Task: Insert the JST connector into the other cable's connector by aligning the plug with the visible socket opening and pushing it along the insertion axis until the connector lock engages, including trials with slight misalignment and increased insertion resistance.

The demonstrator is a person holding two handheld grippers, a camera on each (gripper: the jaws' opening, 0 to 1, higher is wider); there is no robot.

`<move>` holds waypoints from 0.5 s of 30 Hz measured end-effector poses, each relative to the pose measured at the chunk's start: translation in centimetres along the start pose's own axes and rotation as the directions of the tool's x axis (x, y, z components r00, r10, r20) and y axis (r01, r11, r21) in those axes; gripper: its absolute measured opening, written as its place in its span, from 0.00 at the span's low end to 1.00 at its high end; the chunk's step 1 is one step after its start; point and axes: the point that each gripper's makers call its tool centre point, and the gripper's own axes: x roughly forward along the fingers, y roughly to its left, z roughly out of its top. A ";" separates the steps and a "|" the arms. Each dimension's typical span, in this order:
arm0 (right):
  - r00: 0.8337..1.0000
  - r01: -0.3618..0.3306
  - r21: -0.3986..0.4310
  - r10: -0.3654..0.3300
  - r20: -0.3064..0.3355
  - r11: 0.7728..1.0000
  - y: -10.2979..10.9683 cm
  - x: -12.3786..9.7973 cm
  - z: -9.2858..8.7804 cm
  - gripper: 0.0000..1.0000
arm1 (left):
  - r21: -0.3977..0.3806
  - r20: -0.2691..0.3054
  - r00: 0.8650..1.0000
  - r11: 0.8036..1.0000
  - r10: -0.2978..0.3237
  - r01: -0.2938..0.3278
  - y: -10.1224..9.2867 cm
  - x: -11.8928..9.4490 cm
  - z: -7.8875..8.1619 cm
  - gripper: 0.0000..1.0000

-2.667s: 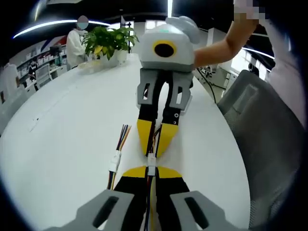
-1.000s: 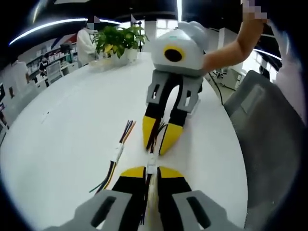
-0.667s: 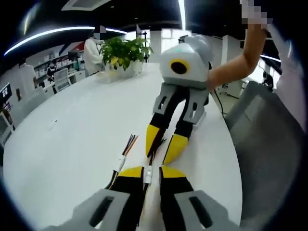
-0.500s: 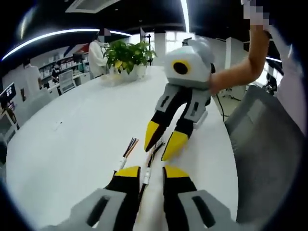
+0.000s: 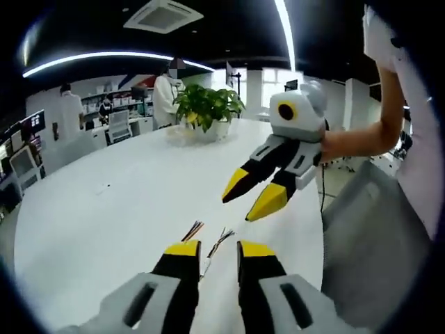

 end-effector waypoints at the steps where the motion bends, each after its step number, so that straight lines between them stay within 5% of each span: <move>1: 1.000 0.015 -0.004 -0.015 0.000 1.000 0.0 -0.4 0.1 0.21 | -0.006 0.007 1.000 1.000 0.017 -0.017 0.2 -0.2 0.2 0.14; 15: 0.980 0.146 0.052 -0.152 0.131 0.988 0.2 -6.0 4.7 0.35 | -0.008 0.119 0.985 0.992 0.124 -0.124 -0.7 -4.4 4.2 0.33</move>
